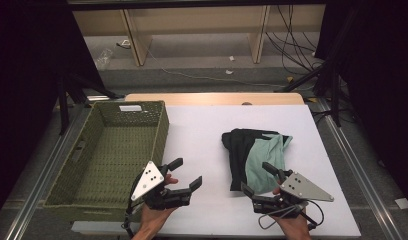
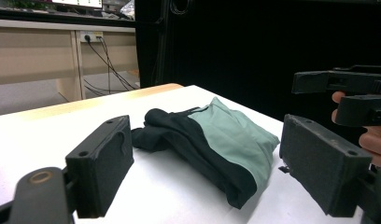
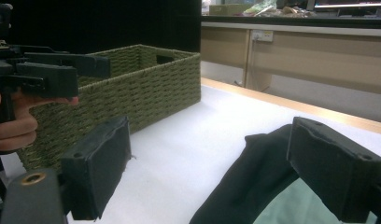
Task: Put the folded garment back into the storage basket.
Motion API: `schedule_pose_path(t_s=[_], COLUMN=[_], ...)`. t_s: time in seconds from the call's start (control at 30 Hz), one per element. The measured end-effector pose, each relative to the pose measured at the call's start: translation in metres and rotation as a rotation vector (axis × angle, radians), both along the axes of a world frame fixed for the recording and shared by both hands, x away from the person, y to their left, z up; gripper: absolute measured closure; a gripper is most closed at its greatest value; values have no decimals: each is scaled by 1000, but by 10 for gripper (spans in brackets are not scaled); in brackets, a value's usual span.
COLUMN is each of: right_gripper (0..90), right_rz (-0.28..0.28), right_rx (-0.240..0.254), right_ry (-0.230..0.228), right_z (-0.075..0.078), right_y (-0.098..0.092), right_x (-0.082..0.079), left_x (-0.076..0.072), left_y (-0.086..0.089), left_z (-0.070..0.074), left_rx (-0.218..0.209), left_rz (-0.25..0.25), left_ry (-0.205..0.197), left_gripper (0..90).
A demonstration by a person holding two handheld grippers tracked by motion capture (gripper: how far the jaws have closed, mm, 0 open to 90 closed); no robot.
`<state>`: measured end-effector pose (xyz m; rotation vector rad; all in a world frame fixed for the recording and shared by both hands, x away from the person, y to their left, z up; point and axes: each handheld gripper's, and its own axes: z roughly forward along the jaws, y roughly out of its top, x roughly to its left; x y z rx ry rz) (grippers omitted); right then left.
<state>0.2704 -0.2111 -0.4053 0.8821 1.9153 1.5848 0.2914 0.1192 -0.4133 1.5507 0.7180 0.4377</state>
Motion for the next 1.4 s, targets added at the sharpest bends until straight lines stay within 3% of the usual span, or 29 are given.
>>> schedule_pose_path(t_s=[0.43,0.6,0.93,1.27,1.4], right_gripper=[146,146,149,150,150], right_rz=[-9,-15,-38,-39,-38], right_rx=[8,7,8,10,12], right_ry=[1,-6,-5,1,2], right_z=[0,0,0,0,0], right_y=[-1,-2,-6,-6,-6], right_x=[1,2,4,5,5], left_x=[1,5,20,39,45], left_y=[-5,-7,-21,-38,-43], left_z=[-2,-3,-8,-16,-18], left_rx=[2,-1,-18,1,1], left_rz=[-17,-25,-75,-133,-111], left_ry=[26,56,196,336,355], left_gripper=[169,169,172,178,189])
